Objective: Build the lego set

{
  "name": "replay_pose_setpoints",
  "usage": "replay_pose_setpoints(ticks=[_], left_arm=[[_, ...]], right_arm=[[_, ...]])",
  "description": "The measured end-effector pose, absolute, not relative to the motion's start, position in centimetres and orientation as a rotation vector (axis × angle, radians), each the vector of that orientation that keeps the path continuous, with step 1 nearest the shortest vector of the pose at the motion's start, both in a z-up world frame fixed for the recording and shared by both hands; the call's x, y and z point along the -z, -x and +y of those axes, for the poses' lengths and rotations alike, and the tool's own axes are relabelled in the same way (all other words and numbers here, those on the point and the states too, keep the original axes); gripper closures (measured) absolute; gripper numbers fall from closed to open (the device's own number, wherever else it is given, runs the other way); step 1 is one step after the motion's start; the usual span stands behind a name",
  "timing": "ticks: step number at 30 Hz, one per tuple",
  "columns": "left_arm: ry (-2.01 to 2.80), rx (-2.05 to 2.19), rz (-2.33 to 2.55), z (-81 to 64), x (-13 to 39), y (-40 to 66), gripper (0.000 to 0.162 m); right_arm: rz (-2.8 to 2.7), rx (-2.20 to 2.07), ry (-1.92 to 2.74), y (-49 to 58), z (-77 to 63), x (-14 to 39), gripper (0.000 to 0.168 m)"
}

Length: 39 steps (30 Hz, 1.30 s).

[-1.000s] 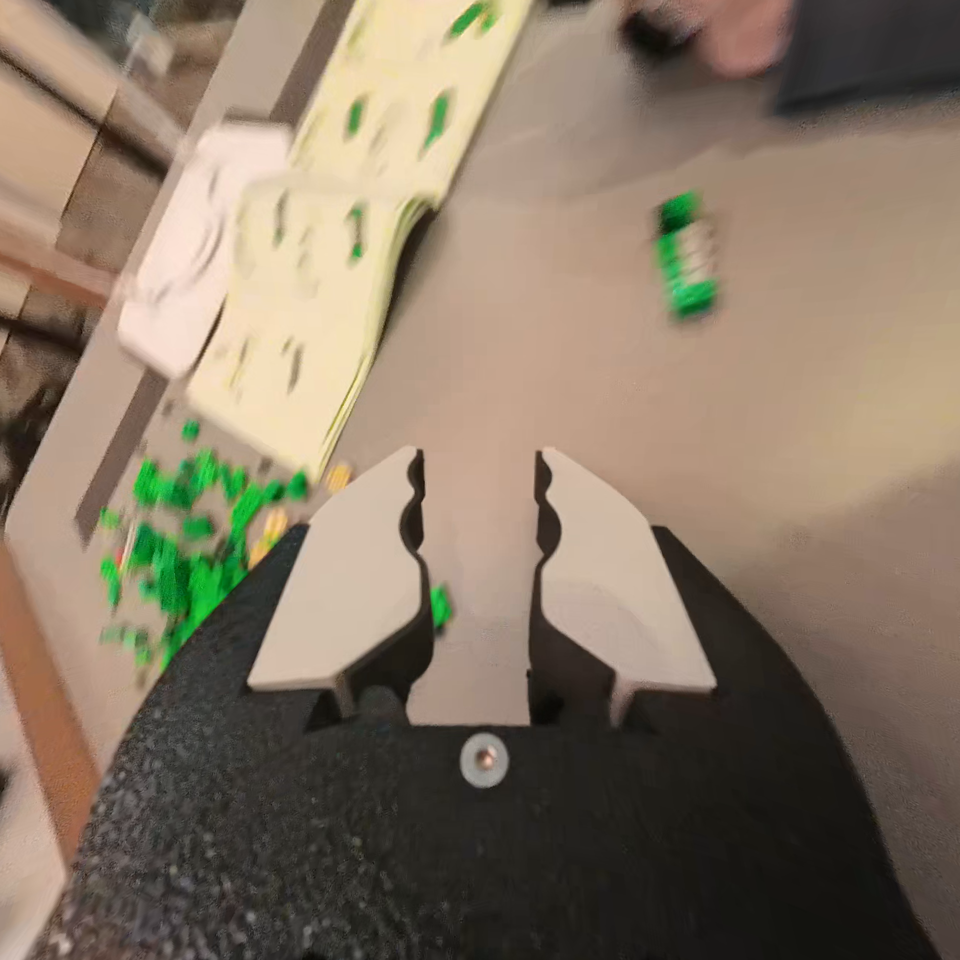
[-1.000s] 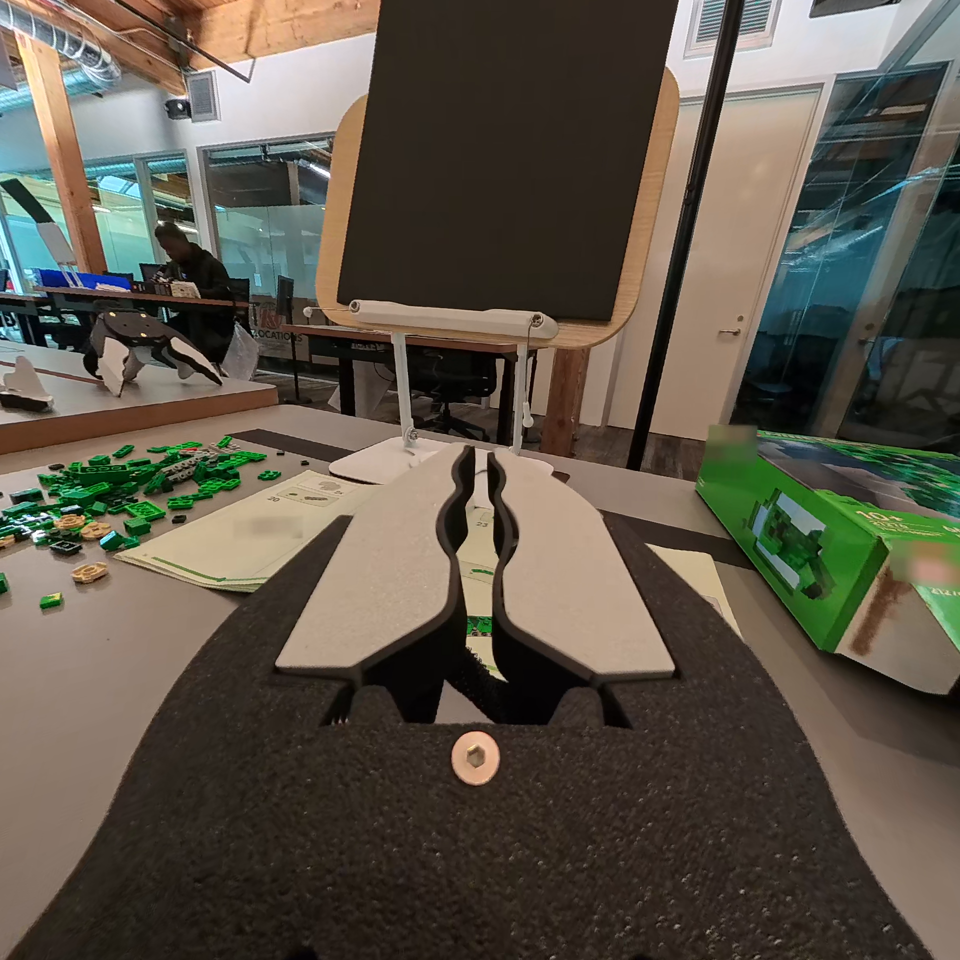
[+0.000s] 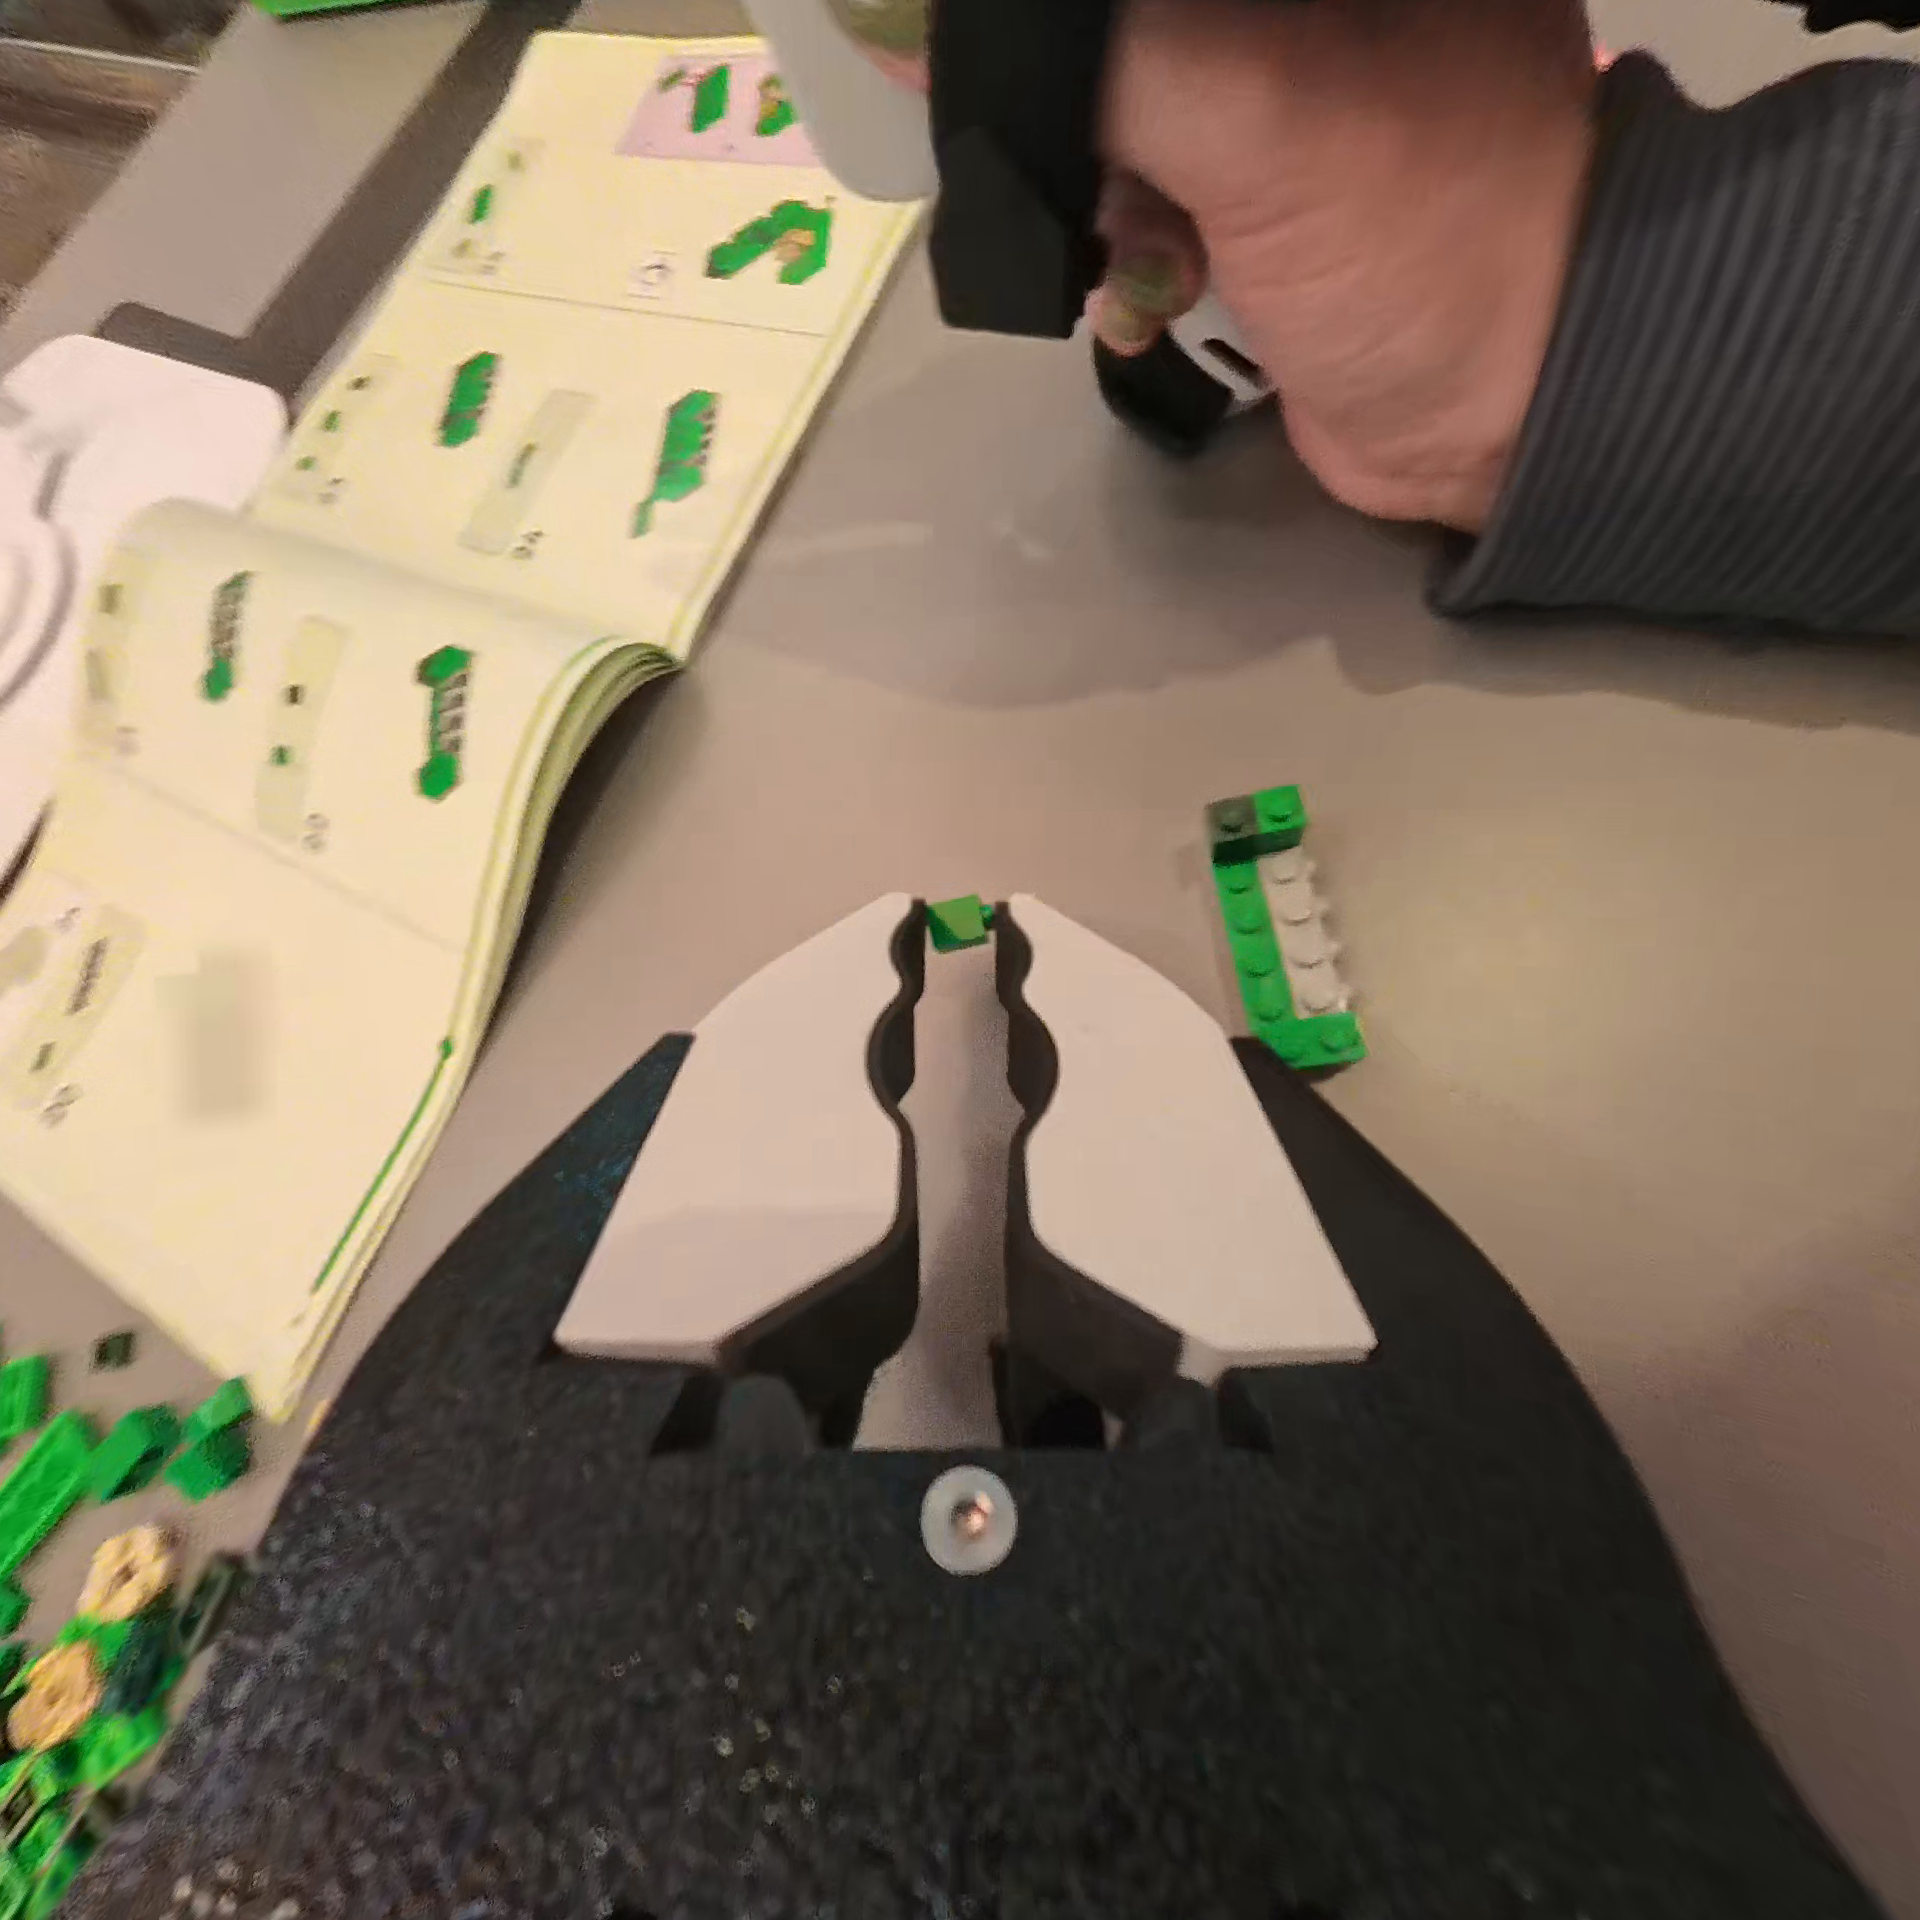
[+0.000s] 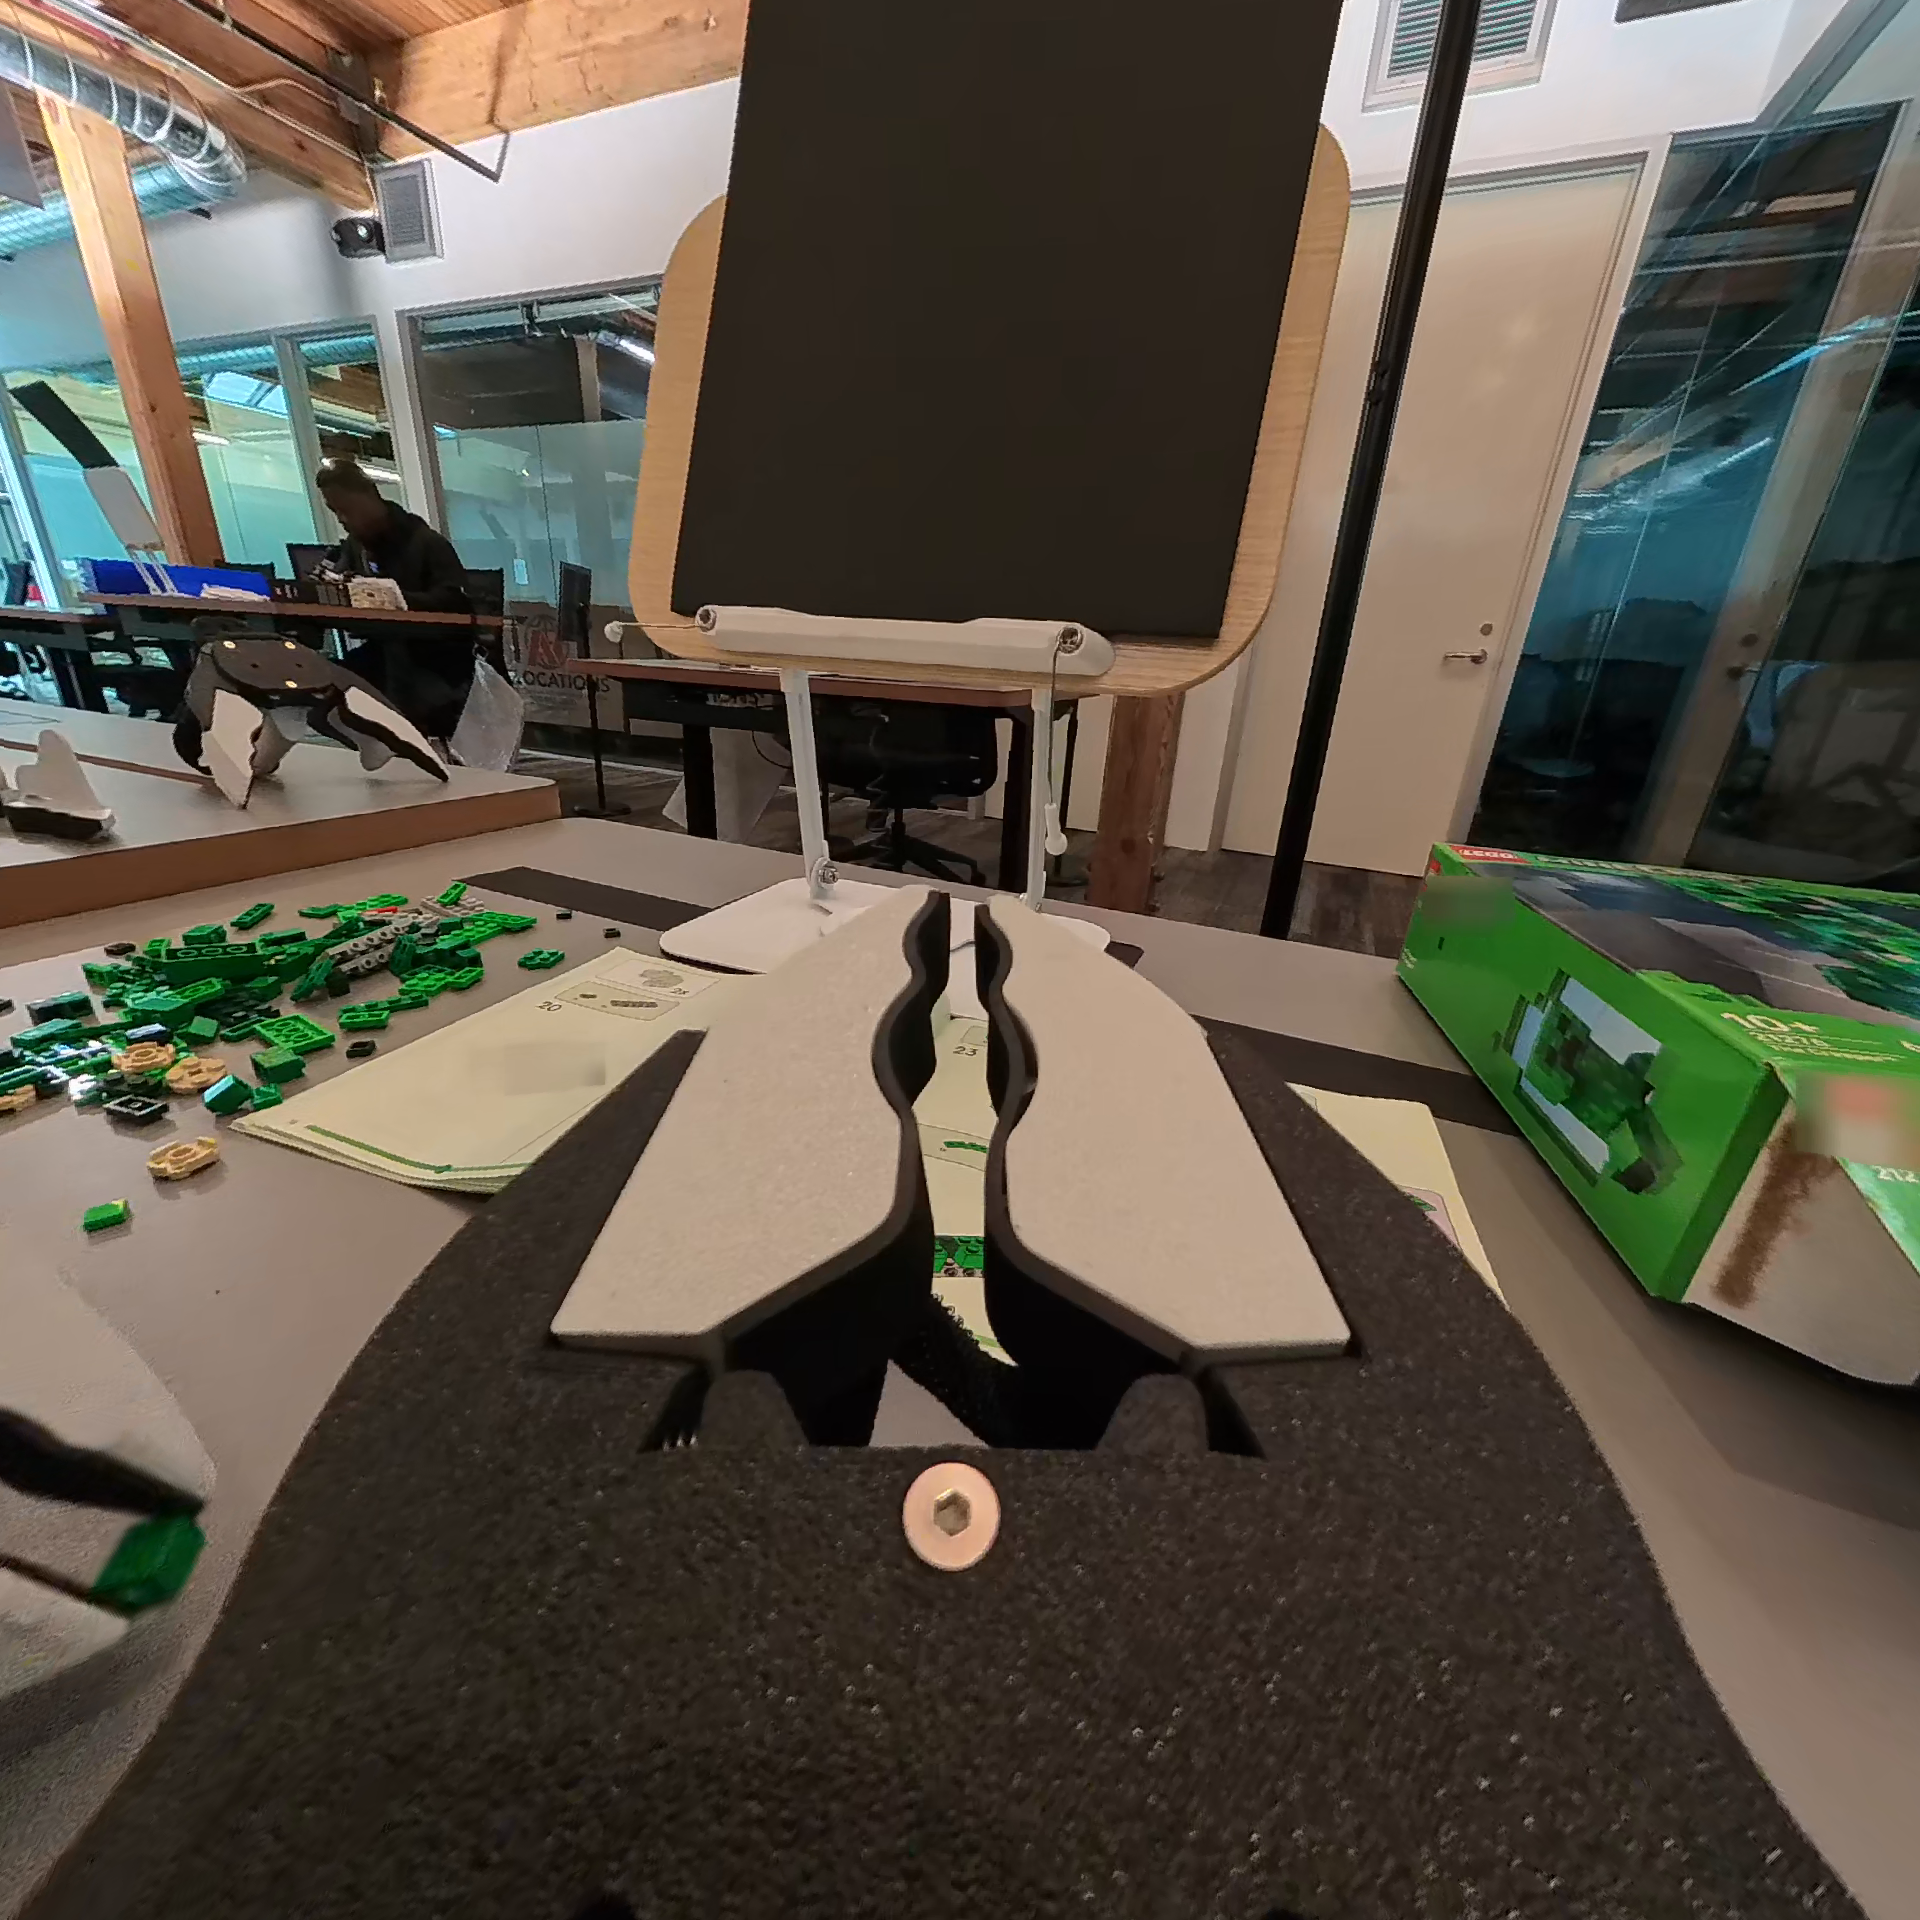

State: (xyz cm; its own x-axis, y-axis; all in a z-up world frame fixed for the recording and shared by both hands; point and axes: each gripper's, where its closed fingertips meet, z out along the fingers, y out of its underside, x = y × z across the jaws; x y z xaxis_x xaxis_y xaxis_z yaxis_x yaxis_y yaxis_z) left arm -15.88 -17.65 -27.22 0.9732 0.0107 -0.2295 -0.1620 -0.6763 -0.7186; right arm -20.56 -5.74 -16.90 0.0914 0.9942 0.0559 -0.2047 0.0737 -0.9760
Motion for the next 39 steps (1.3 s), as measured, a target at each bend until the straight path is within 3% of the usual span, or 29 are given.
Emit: replay_pose_setpoints(ticks=[5, 6, 12, 15, 17, 20, 29, 39], left_arm=[[2.315, -0.137, 0.066, -17.4, 27.7, 14.9, 0.078], [2.304, -0.136, 0.067, -17.7, 27.5, 14.9, 0.076], [2.139, -0.462, -0.108, -24.6, 23.3, 20.2, 0.104], [2.117, -0.716, -0.33, -32.0, 21.7, 26.7, 0.092], [2.163, -0.799, -0.448, -36.9, 21.9, 30.5, 0.091], [2.379, -0.691, -0.428, -40.9, 24.5, 33.1, 0.115], [2.629, -0.372, -0.072, -42.0, 28.1, 33.6, 0.145], [2.646, -0.447, 0.014, -41.2, 28.7, 34.3, 0.145]], right_arm=[[-1.031, -1.192, 1.045, 20.6, -5.8, 16.9, 0.165], [-1.029, -1.193, 1.046, 20.6, -5.8, 16.9, 0.165], [-1.025, -1.205, 1.054, 20.6, -5.7, 17.0, 0.165], [-1.032, -1.201, 1.054, 20.7, -5.8, 17.0, 0.165], [-1.037, -1.2, 1.053, 20.7, -5.9, 17.1, 0.165], [-1.039, -1.202, 1.053, 20.7, -6.0, 17.1, 0.165], [-1.051, -1.21, 1.055, 20.9, -6.1, 17.2, 0.165], [-1.058, -1.217, 1.054, 20.9, -6.2, 17.2, 0.165]])
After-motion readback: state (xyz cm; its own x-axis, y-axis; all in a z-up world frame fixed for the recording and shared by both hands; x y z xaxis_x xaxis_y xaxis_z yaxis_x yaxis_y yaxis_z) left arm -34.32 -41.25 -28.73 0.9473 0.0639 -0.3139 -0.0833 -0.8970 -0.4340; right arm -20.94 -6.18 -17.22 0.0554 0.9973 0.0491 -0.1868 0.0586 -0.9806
